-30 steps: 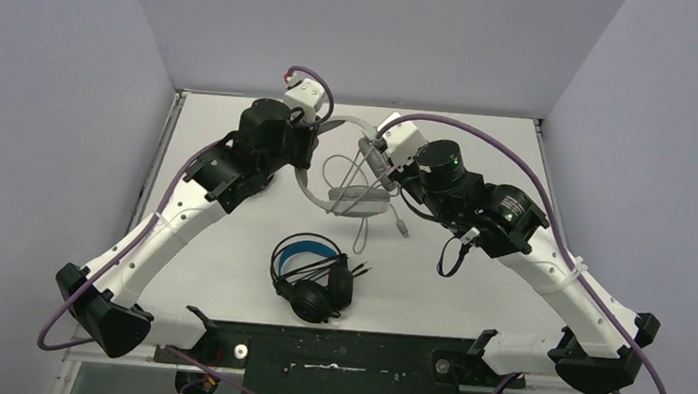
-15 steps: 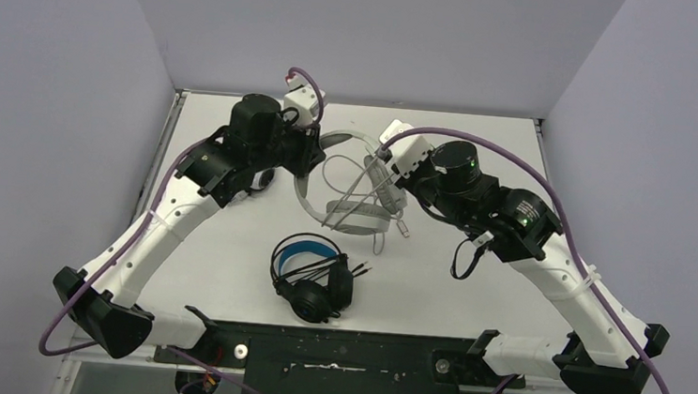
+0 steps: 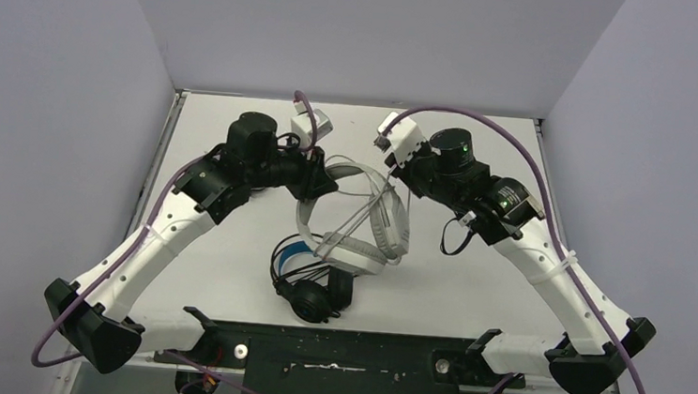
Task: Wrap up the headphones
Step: Wrap the headphones cable around the headphones.
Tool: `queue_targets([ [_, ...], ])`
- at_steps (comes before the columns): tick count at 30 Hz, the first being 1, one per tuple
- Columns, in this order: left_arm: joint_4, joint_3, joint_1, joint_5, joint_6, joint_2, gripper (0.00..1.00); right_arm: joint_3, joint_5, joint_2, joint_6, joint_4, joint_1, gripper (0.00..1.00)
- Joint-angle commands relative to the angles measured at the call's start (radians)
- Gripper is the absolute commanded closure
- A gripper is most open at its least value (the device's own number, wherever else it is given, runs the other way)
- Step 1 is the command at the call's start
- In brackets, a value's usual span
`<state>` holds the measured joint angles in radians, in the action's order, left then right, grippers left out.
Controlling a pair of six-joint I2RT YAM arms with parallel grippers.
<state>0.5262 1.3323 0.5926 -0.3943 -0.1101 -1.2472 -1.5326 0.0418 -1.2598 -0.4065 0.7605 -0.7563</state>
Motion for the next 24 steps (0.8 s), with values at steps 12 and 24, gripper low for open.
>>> queue_targets([
  [12,-0.212,0.026,0.003,-0.287,-0.428,0.107,1.00,0.274,-0.423,0.007,0.189,-0.373,0.185,0.65],
  [24,-0.001,0.223,-0.039,-0.171,-0.518,0.066,1.00,0.455,-0.557,-0.105,0.534,-0.841,0.288,0.35],
])
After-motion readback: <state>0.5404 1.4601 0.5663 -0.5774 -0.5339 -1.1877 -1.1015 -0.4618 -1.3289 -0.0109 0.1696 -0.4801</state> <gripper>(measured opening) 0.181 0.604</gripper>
